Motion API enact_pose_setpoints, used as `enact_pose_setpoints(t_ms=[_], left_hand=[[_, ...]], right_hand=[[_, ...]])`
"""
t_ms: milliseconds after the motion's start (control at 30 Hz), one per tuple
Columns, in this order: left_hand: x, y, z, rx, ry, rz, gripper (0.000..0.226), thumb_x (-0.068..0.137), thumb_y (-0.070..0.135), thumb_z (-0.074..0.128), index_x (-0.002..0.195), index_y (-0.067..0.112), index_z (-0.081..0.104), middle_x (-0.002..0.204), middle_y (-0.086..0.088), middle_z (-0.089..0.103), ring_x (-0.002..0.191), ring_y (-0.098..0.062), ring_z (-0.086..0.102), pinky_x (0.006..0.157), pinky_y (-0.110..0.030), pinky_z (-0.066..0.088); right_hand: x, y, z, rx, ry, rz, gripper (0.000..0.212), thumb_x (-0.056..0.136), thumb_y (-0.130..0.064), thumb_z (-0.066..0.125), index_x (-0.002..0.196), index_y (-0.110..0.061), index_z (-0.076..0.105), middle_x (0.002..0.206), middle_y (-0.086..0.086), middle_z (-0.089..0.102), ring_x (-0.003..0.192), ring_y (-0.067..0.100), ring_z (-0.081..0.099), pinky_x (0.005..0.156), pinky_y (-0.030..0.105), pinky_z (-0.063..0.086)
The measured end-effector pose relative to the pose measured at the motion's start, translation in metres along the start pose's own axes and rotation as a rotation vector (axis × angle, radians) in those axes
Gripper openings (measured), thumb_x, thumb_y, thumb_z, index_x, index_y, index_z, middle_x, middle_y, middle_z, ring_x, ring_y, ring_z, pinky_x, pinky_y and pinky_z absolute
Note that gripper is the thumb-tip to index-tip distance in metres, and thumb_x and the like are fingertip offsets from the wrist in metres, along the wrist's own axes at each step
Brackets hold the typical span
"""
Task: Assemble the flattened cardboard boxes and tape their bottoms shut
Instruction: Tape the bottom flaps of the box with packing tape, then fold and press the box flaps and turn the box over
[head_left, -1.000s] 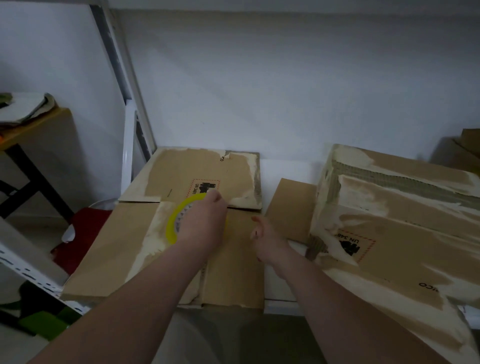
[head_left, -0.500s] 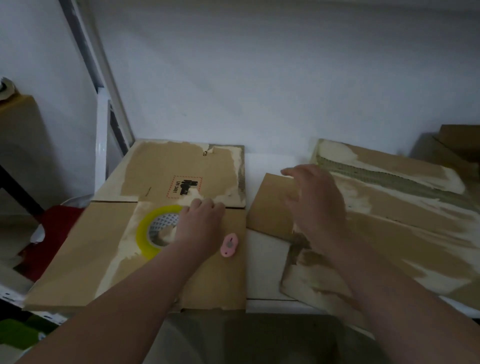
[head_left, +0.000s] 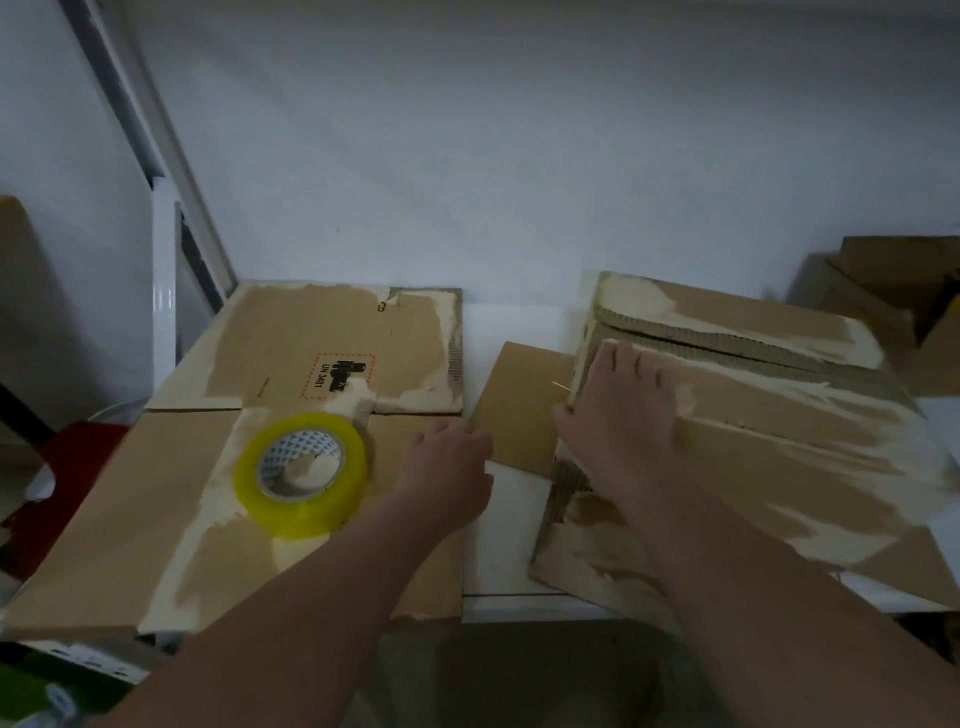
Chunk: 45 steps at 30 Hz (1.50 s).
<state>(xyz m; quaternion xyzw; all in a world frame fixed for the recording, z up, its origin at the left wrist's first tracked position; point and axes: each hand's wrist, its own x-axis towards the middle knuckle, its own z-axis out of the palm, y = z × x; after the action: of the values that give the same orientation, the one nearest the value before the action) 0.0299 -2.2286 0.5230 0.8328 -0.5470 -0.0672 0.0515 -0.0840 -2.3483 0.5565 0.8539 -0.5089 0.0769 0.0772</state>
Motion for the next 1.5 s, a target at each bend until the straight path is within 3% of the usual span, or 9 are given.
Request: enact_pose_setpoints(t_ms=[267, 633, 700, 867, 933, 1033, 1133, 1300, 1500], left_hand=[[0.008, 0.009, -0.003, -0.042, 0.019, 0.024, 0.031, 0.095, 0.031, 0.050, 0.124, 0.023, 0.054, 0.124, -0.001, 0.056, 0.119, -0.021, 0.045, 0.100, -0.037, 0.036], [0.015, 0.046, -0.022, -0.067, 0.168, 0.087, 0.031, 0.092, 0.024, 0.050, 0.123, 0.021, 0.051, 0.117, -0.001, 0.057, 0.114, -0.023, 0.050, 0.092, -0.038, 0.041], [0.016, 0.055, -0.026, -0.091, 0.231, 0.088, 0.032, 0.092, 0.021, 0.051, 0.123, 0.019, 0.049, 0.119, -0.002, 0.054, 0.113, -0.023, 0.049, 0.091, -0.037, 0.042], [0.022, 0.076, -0.039, -0.054, 0.357, 0.150, 0.052, 0.088, 0.015, 0.053, 0.137, 0.020, 0.037, 0.139, -0.002, 0.037, 0.124, -0.023, 0.037, 0.098, -0.036, 0.037], [0.026, 0.082, -0.044, 0.028, 0.358, 0.196, 0.062, 0.087, 0.016, 0.053, 0.144, 0.024, 0.029, 0.149, -0.002, 0.026, 0.132, -0.023, 0.030, 0.101, -0.036, 0.033], [0.036, 0.091, -0.050, 0.084, 0.253, 0.205, 0.073, 0.088, 0.018, 0.058, 0.149, 0.030, 0.020, 0.158, -0.004, 0.009, 0.143, -0.026, 0.014, 0.112, -0.042, 0.024], [0.053, 0.095, -0.051, 0.106, 0.134, 0.182, 0.075, 0.088, 0.014, 0.058, 0.149, 0.036, 0.019, 0.159, -0.004, 0.001, 0.146, -0.029, 0.005, 0.116, -0.049, 0.018], [0.066, 0.089, -0.050, -0.087, -0.012, 0.220, 0.070, 0.086, 0.013, 0.061, 0.147, 0.028, 0.031, 0.144, -0.010, 0.034, 0.133, -0.027, 0.036, 0.107, -0.037, 0.036], [0.040, 0.074, -0.050, -0.212, 0.014, 0.182, 0.069, 0.082, 0.006, 0.058, 0.144, 0.027, 0.038, 0.125, -0.006, 0.044, 0.115, -0.021, 0.046, 0.087, -0.021, 0.035]], right_hand=[[-0.012, 0.013, 0.000, -0.025, 0.043, -0.124, 0.060, 0.089, -0.042, 0.038, 0.133, -0.001, 0.038, 0.127, 0.012, 0.048, 0.113, 0.028, 0.046, 0.098, 0.036, 0.034], [-0.046, 0.073, -0.012, -0.072, -0.091, -0.430, 0.066, 0.095, -0.039, 0.006, 0.152, -0.006, 0.007, 0.159, 0.006, 0.012, 0.147, 0.020, 0.010, 0.118, 0.031, -0.002], [-0.052, 0.091, -0.014, -0.094, -0.078, -0.459, 0.070, 0.091, -0.040, 0.002, 0.150, -0.006, 0.015, 0.157, 0.007, 0.021, 0.146, 0.019, 0.018, 0.117, 0.032, -0.001], [-0.066, 0.139, -0.024, -0.103, -0.075, -0.463, 0.052, 0.092, -0.034, 0.030, 0.137, -0.018, 0.050, 0.140, -0.002, 0.052, 0.127, 0.023, 0.052, 0.104, 0.048, 0.039], [-0.072, 0.152, -0.028, -0.071, -0.132, -0.439, 0.054, 0.094, -0.038, 0.021, 0.144, -0.027, 0.039, 0.150, -0.005, 0.038, 0.137, 0.030, 0.038, 0.105, 0.057, 0.033], [-0.079, 0.171, -0.021, 0.006, -0.190, -0.301, 0.048, 0.101, -0.040, 0.013, 0.149, -0.045, 0.008, 0.160, -0.004, -0.006, 0.146, 0.035, -0.002, 0.116, 0.053, 0.006], [-0.091, 0.173, -0.021, 0.101, -0.156, -0.145, 0.054, 0.102, -0.033, 0.030, 0.147, -0.049, 0.006, 0.159, 0.001, -0.015, 0.145, 0.041, -0.001, 0.115, 0.049, 0.016], [-0.091, 0.159, -0.022, 0.341, -0.120, 0.089, 0.064, 0.092, -0.031, 0.056, 0.147, -0.039, 0.025, 0.159, 0.006, -0.002, 0.130, 0.030, 0.042, 0.097, 0.032, 0.041], [-0.085, 0.151, -0.026, 0.432, -0.056, 0.038, 0.062, 0.084, -0.029, 0.069, 0.139, -0.030, 0.041, 0.153, 0.001, 0.023, 0.124, 0.022, 0.046, 0.092, 0.031, 0.043]])
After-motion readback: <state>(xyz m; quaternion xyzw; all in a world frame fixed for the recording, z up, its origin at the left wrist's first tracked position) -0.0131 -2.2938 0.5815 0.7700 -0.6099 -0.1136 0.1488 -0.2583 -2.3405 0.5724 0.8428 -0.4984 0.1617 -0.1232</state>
